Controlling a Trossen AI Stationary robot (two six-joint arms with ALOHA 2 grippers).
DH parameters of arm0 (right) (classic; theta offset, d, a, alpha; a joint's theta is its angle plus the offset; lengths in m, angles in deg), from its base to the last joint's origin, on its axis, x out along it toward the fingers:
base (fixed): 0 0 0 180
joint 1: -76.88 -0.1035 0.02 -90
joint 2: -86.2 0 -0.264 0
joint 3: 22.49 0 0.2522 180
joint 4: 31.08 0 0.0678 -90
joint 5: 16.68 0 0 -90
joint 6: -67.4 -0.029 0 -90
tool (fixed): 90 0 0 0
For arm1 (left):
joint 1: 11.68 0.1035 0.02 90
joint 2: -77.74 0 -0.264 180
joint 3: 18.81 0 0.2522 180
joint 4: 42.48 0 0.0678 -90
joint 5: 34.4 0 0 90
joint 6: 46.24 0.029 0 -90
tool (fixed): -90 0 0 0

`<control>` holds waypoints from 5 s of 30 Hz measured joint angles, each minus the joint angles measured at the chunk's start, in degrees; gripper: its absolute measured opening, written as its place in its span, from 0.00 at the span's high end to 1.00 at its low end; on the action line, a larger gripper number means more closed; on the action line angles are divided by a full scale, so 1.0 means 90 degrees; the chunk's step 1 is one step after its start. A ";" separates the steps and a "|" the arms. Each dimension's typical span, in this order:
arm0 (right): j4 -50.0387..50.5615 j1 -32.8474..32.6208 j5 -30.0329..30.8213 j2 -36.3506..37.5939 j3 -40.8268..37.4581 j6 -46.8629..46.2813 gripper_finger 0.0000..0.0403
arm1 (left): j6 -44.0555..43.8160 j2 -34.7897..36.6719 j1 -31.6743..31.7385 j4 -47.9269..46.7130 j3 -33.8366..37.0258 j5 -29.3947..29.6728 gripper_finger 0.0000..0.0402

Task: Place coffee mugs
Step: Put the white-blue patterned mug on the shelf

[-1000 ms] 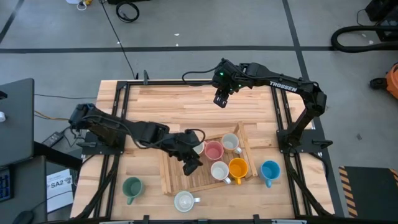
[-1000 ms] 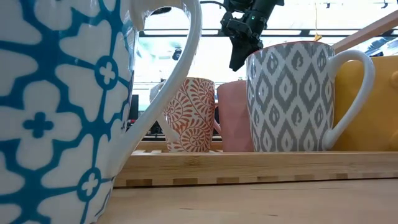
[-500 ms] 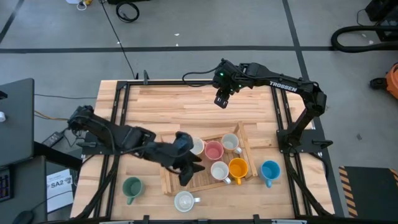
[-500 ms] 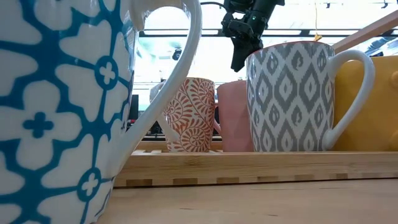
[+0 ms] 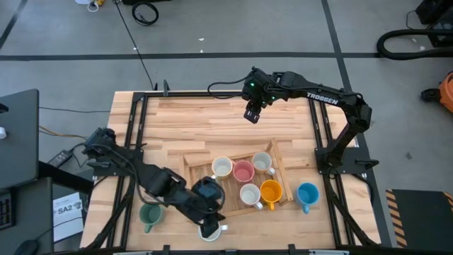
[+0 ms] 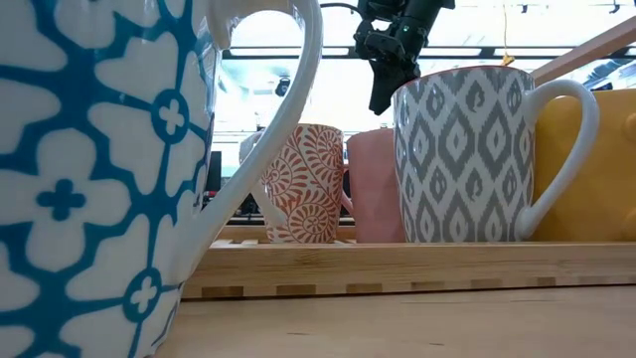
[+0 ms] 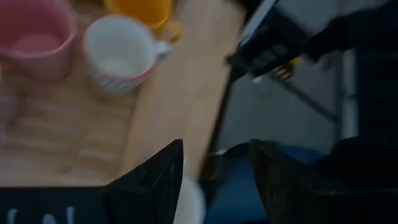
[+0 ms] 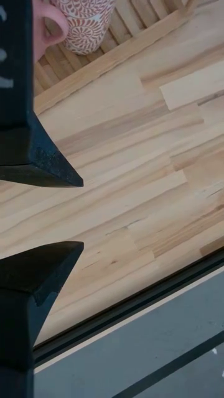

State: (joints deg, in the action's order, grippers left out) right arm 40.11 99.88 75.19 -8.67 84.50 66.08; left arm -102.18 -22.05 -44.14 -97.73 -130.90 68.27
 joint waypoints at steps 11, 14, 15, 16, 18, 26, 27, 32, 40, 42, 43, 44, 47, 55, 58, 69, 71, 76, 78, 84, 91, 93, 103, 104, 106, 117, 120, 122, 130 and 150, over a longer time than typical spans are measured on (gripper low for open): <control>-0.0020 0.0000 0.0000 0.0000 0.0000 -0.0002 0.61 | 0.1114 -0.0351 0.0017 -0.1059 0.0015 -0.0055 0.53; -0.0036 0.0000 0.0000 0.0000 0.0000 -0.0002 0.61 | 0.1296 -0.0497 0.0017 -0.1039 0.0015 -0.0148 0.53; -0.0036 -0.0002 0.0000 0.0000 0.0000 -0.0002 0.61 | 0.1396 -0.0573 0.0008 -0.1041 0.0015 -0.0250 0.53; -0.0036 -0.0002 -0.0005 0.0000 0.0000 -0.0002 0.61 | 0.1470 -0.0646 0.0009 -0.1028 0.0015 -0.0356 0.53; -0.0036 -0.0009 -0.0031 0.0002 0.0000 -0.0002 0.61 | 0.1613 -0.0766 0.0009 -0.1053 0.0017 -0.0457 0.53; -0.0036 -0.0019 -0.0044 0.0002 0.0000 -0.0002 0.61 | 0.2268 -0.1146 0.0017 -0.1049 0.0017 -0.0782 0.53; -0.0036 -0.0019 -0.0044 0.0002 0.0000 -0.0002 0.61 | 0.2322 -0.1179 0.0017 -0.1043 0.0017 -0.0804 0.53; -0.0036 -0.0019 -0.0046 0.0002 0.0000 -0.0002 0.61 | 0.2627 -0.1236 0.0046 -0.1036 0.0019 -0.0825 0.53; -0.0036 -0.0019 -0.0046 0.0002 0.0000 -0.0002 0.61 | 0.2678 -0.1506 0.0060 -0.1069 0.0019 -0.0931 0.53; -0.0041 -0.0019 -0.0046 0.0002 0.0000 0.0001 0.61 | 0.2695 -0.1614 0.0058 -0.1081 0.0019 -0.0999 0.53; -0.0050 -0.0019 -0.0046 0.0002 0.0000 -0.0002 0.61 | 0.2718 -0.1660 0.0058 -0.1084 0.0019 -0.1060 0.53; -0.0058 -0.0019 -0.0046 0.0002 0.0000 -0.0002 0.61 | 0.2773 -0.1726 0.0058 -0.1091 0.0019 -0.1110 0.53; -0.0074 -0.0019 -0.0046 0.0002 0.0000 0.0001 0.61 | 0.2950 -0.1859 0.0053 -0.1086 0.0019 -0.1156 0.53; -0.0121 -0.0019 -0.0047 0.0002 0.0000 0.0001 0.61 | 0.2965 -0.2039 0.0056 -0.1065 0.0019 -0.1153 0.53; -0.0177 -0.0018 -0.0047 0.0002 0.0000 0.0001 0.61 | 0.2964 -0.2039 0.0056 -0.1066 0.0019 -0.1153 0.55; -0.0215 -0.0019 -0.0049 0.0002 0.0000 0.0001 0.61 | 0.2964 -0.2037 0.0058 -0.1057 0.0019 -0.1156 0.77; -0.0214 -0.0019 -0.0049 0.0002 0.0000 0.0001 0.61 | 0.2965 -0.2037 0.0056 -0.1048 0.0019 -0.1158 0.81; -0.0216 -0.0019 -0.0048 0.0002 0.0000 0.0001 0.61 | 0.2957 -0.2037 0.0056 -0.1001 0.0019 -0.1135 0.91; -0.0223 -0.0019 -0.0049 0.0002 0.0000 0.0001 0.61 | 0.2964 -0.2037 0.0059 -0.1005 0.0019 -0.1148 0.93; -0.0231 -0.0019 -0.0049 0.0002 0.0000 0.0002 0.61 | 0.2962 -0.2037 0.0058 -0.0884 0.0019 -0.1148 0.90; -0.0231 -0.0019 -0.0049 0.0002 0.0000 0.0001 0.61 | 0.2967 -0.2035 0.0058 -0.0977 -0.0184 -0.1176 0.93; -0.0231 -0.0019 -0.0049 0.0002 0.0000 0.0001 0.61 | 0.2967 -0.2035 0.0058 -0.1234 -0.0315 -0.1180 0.93; -0.0220 0.0026 -0.0049 0.0002 0.0000 0.0171 0.61 | 0.2935 -0.2033 0.0083 -0.2268 -0.1306 -0.1189 0.92; -0.0219 0.0050 -0.0049 0.0002 0.0000 0.0173 0.61 | 0.2871 -0.2033 0.0095 -0.2421 -0.1448 -0.1188 0.92; -0.0216 0.0108 -0.0048 0.0002 0.0000 0.0174 0.61 | 0.2649 -0.2025 0.0142 -0.2697 -0.1707 -0.1136 0.92; -0.0142 0.0613 -0.0047 0.0002 0.0000 0.0383 0.61 | 0.1267 -0.2020 0.0581 -0.4565 -0.2753 -0.0701 0.92; -0.0134 0.0757 -0.0047 0.0002 0.0000 0.0487 0.61 | 0.1238 -0.2001 0.0730 -0.4933 -0.2891 -0.0608 0.92; -0.0134 0.0838 -0.0048 0.0002 0.0000 0.0497 0.61 | 0.1256 -0.1985 0.0821 -0.5186 -0.2909 -0.0543 0.92; -0.0133 0.1024 -0.0044 0.0005 0.0000 0.0503 0.61 | 0.1678 -0.1584 0.1302 -0.5396 -0.2919 -0.0273 0.92; -0.0048 0.1049 -0.0046 0.0005 0.0000 0.0503 0.61 | 0.2948 -0.0597 0.2306 -0.5392 -0.2873 0.0344 0.92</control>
State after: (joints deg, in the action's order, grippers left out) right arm 39.68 109.32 74.78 -8.62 84.50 70.61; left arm -75.65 -27.43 -23.39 -146.26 -156.75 71.37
